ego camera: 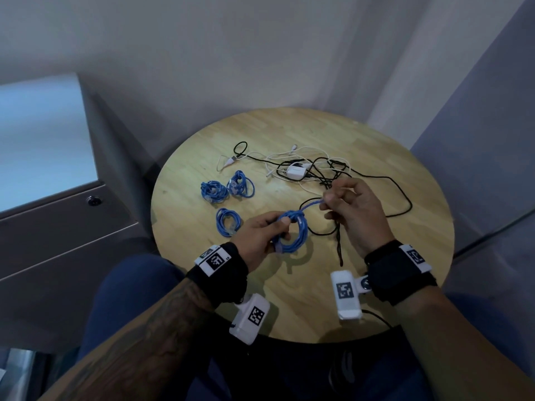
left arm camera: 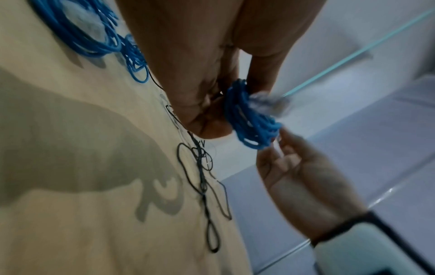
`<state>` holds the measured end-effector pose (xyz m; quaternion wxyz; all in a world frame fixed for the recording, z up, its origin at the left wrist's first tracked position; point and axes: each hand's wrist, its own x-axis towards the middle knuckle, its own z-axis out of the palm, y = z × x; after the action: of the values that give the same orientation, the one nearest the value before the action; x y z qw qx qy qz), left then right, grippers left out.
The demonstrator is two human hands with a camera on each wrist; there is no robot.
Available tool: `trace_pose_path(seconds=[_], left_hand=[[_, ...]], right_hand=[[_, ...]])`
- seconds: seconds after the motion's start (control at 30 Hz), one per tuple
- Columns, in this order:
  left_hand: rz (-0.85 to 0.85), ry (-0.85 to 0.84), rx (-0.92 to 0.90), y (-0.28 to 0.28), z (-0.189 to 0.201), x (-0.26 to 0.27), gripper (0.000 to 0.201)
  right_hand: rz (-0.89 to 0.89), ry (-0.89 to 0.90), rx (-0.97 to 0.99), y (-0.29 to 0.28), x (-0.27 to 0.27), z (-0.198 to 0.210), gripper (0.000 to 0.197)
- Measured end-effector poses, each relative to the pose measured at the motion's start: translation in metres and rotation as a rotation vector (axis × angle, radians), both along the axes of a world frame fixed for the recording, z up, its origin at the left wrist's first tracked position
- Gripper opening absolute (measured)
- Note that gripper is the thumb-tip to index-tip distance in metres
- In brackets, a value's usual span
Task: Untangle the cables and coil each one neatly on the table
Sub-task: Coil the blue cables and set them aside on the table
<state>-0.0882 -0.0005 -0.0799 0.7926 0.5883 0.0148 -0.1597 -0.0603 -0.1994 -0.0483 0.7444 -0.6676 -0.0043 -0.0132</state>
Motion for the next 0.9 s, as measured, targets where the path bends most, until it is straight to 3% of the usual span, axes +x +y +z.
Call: trace_pose_path(seconds=[0.1,0.17,0.3,0.4,0.53,0.67,0.73,0.8,0.83,0.9], left_hand=[[0.011,0.024,-0.112,0.005,0.005,0.003,0.022],[0.024,0.020,-0.085,0.004,0.007,0.004,0.025],[0.095,-0.052,0.121,0.005,-0.001,0.005,0.017],[0.114,-0.136,0.304,0.005,0.002,0.003,0.016],[0.003,-0.406,0.579,0.002,0.011,0.000,0.039],[-0.018,-0.627,0.842,0.001,0.016,0.003,0.026],[0.008,-0.667,0.903,0.001,0.019,0.003,0.022],[0.028,-0.666,0.935,0.002,0.020,0.003,0.020],[0.033,-0.653,0.952,0.003,0.020,0.004,0.020],[0.042,-0.640,0.992,0.006,0.019,0.009,0.019]], right_hand=[[0.088,0.071,-0.171,0.002,-0.006,-0.005,0.010],[0.173,0.140,-0.271,0.011,-0.011,-0.014,0.009],[0.233,0.302,-0.150,0.027,-0.019,-0.019,0.030],[0.256,0.295,-0.151,0.031,-0.022,-0.019,0.043],[0.290,0.282,-0.155,0.028,-0.022,-0.013,0.032],[0.290,0.367,-0.109,0.032,-0.025,-0.010,0.031],[0.354,0.361,-0.134,0.034,-0.027,-0.011,0.039],[0.425,0.281,-0.278,0.030,-0.026,-0.012,0.056],[0.445,0.224,-0.351,0.029,-0.025,-0.012,0.056],[0.405,0.121,-0.417,0.026,-0.024,-0.011,0.036]])
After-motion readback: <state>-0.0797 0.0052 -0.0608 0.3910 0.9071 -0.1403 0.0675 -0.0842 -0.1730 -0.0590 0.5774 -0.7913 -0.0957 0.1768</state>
